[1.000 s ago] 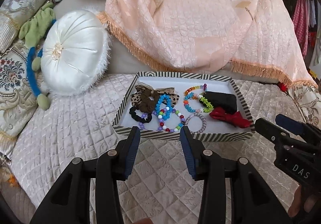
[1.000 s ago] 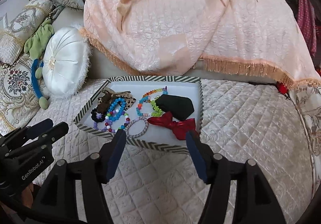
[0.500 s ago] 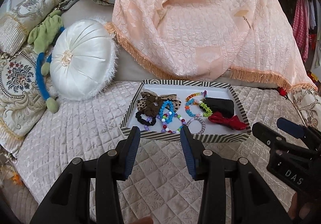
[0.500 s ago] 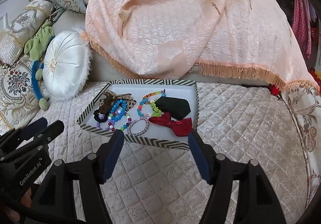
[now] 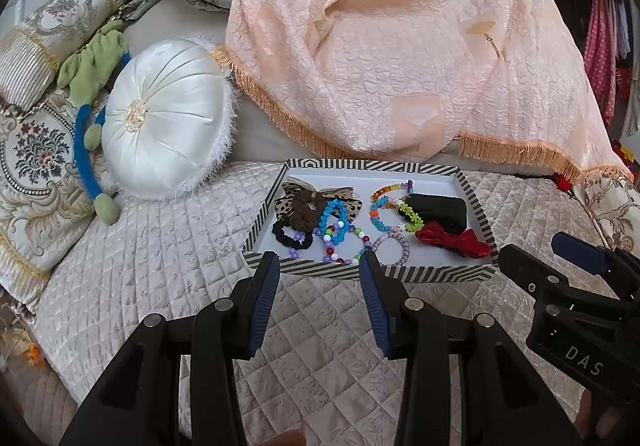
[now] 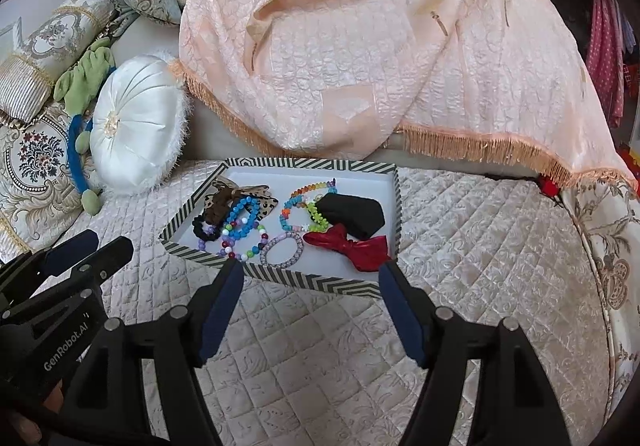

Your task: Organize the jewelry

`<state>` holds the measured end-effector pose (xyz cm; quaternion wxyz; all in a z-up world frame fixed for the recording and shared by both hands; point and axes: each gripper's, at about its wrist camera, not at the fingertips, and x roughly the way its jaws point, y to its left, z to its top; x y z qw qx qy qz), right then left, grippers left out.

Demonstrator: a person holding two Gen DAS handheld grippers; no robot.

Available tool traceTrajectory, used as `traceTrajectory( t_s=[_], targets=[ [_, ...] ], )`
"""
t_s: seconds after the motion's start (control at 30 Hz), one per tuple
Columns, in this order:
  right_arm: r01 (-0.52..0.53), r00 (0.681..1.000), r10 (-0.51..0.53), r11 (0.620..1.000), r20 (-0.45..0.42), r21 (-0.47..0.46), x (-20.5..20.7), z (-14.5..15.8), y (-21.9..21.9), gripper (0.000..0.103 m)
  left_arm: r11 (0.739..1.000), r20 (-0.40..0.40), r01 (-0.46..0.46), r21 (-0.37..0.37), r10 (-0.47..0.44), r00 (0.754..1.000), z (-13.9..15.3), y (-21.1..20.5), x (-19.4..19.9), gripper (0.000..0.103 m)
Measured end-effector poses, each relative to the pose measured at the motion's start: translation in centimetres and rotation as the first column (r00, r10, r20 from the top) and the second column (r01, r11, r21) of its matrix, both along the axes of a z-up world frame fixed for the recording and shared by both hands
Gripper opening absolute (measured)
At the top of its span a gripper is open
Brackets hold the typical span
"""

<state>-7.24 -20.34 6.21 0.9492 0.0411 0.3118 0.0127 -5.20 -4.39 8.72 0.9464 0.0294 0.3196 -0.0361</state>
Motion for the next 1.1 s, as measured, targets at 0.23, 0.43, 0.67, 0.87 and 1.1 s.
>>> traceTrajectory(
  t_s=[0.23, 0.43, 0.67, 0.87, 1.1],
  targets=[
    [0.008, 1.000, -0.008, 1.000, 0.000, -0.005, 0.3, 0.0, -0.1, 0.073, 1.000, -0.003, -0.003, -0.002, 0.003, 1.000, 0.0, 0.0, 0.5, 0.028],
    [0.009, 1.000, -0.009, 1.000, 0.002, -0.011, 0.5, 0.1, -0.3, 0.073, 1.000, 0.010, 0.000, 0.001, 0.000, 1.000, 0.3, 0.0, 0.7, 0.028],
    [0.011, 1.000, -0.011, 1.000, 0.005, -0.010, 0.7, 0.2, -0.4, 0.074, 1.000, 0.011, -0.001, -0.007, 0.001, 1.000, 0.6, 0.1, 1.4, 0.028],
    [0.008, 1.000, -0.008, 1.000, 0.001, -0.007, 1.3, 0.2, -0.5, 0.074, 1.000, 0.017, -0.005, -0.003, 0.005, 1.000, 0.8, 0.0, 1.9, 0.028],
    [-0.005, 1.000, 0.005, 1.000, -0.009, -0.012, 2.1, 0.2, -0.4, 0.074, 1.000, 0.013, -0.011, 0.005, 0.011, 1.000, 0.8, 0.1, 2.7, 0.028]
  ],
)
